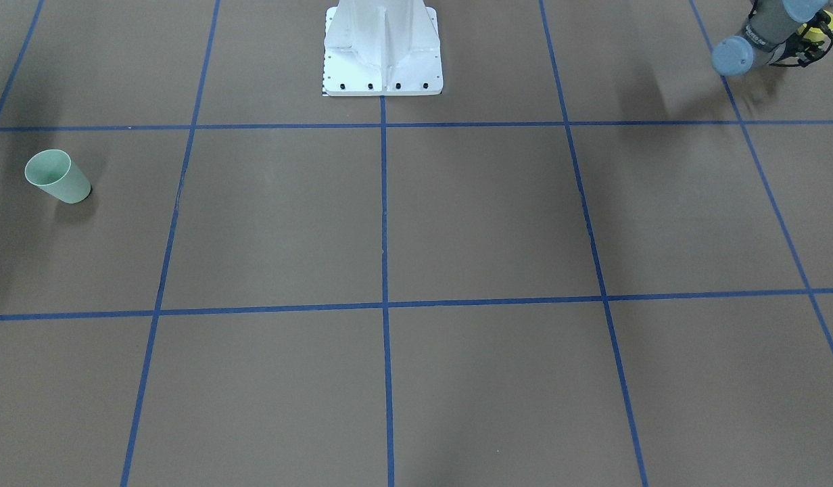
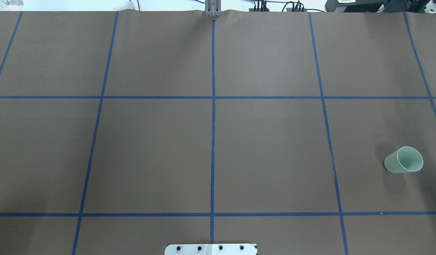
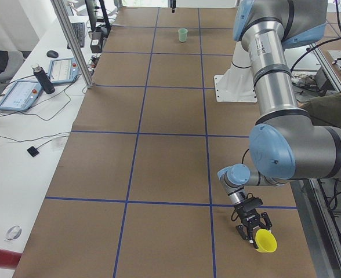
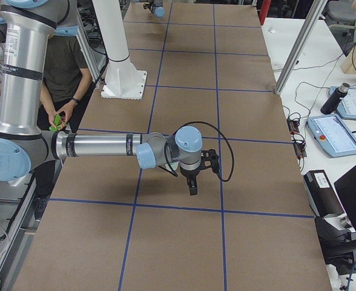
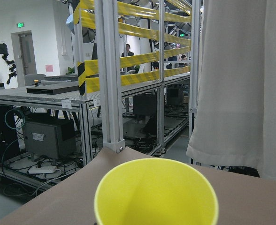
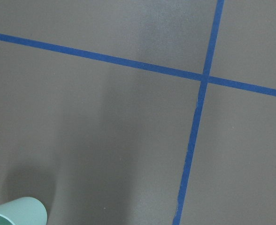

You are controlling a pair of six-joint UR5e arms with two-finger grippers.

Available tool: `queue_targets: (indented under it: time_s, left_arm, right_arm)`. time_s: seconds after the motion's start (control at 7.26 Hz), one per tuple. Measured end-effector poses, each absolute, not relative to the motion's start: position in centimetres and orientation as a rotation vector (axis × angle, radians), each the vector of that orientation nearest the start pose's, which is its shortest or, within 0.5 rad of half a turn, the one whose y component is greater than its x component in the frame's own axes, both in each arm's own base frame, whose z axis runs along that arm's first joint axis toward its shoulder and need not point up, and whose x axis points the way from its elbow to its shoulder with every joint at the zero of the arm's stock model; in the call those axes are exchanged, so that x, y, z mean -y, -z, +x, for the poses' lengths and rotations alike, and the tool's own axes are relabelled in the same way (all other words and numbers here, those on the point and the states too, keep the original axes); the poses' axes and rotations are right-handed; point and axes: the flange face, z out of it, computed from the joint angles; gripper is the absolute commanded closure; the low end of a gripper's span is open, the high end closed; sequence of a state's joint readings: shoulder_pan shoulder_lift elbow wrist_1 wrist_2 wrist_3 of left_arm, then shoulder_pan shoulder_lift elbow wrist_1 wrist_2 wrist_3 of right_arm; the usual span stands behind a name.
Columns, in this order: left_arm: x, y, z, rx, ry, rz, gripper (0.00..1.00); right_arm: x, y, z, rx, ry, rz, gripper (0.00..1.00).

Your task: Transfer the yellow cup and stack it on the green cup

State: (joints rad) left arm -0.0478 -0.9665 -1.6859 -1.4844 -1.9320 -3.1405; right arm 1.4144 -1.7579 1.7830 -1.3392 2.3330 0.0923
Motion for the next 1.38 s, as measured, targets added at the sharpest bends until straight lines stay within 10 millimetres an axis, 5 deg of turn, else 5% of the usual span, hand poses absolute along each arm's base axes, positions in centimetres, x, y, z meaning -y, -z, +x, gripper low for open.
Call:
queue_targets:
  time_s: [0.41,0.83,1.1,1.38]
  left_arm:
    - [12.7,-84.2,8.7,0.594,1.446,0.320,0.68]
    - [17.7,-83.7,7.9,0.359,1.177,0.446,0.68]
    - [25.7,-79.9,13.1,0.176,1.070,0.490,0.68]
    - [38.1,-72.8,19.8,0.061,0.973,0.566,0.68]
  right_arm:
    - [43.4,-61.3,-0.4,0.788,0.159,0.149,0.00]
    - [43.8,-61.3,-0.6,0.793,0.155,0.145,0.00]
    - [44.0,-61.3,-0.7,0.797,0.155,0.142,0.00]
    - [45.3,-61.7,-1.2,0.799,0.159,0.136,0.00]
